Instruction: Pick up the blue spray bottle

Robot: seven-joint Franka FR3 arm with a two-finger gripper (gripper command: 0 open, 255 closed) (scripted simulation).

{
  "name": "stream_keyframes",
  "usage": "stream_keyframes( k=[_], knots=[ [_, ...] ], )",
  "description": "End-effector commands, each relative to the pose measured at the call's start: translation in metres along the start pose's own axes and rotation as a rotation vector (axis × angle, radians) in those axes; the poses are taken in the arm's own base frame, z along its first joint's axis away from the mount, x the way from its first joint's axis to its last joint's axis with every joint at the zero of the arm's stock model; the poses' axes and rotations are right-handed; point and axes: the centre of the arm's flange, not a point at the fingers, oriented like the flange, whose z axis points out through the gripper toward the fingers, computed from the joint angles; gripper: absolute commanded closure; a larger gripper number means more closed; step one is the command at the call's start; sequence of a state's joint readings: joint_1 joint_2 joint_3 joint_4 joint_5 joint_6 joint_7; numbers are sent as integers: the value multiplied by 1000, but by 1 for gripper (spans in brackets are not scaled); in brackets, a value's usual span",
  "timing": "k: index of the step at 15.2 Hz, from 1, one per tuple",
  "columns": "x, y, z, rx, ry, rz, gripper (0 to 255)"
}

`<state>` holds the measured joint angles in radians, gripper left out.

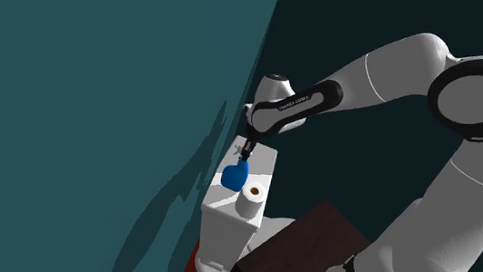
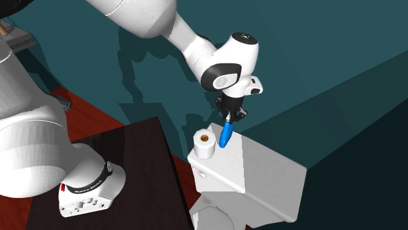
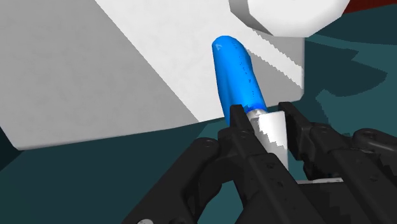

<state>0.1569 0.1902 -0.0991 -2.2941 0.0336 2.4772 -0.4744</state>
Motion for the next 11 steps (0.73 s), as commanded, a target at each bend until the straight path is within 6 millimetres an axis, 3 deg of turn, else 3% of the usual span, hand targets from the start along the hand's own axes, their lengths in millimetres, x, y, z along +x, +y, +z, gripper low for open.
stream_keyframes(
  k=[1,11],
  knots=[
    [0,-1,-8,0,0,0,255],
    [0,-1,-61,0,0,0,255]
  ],
)
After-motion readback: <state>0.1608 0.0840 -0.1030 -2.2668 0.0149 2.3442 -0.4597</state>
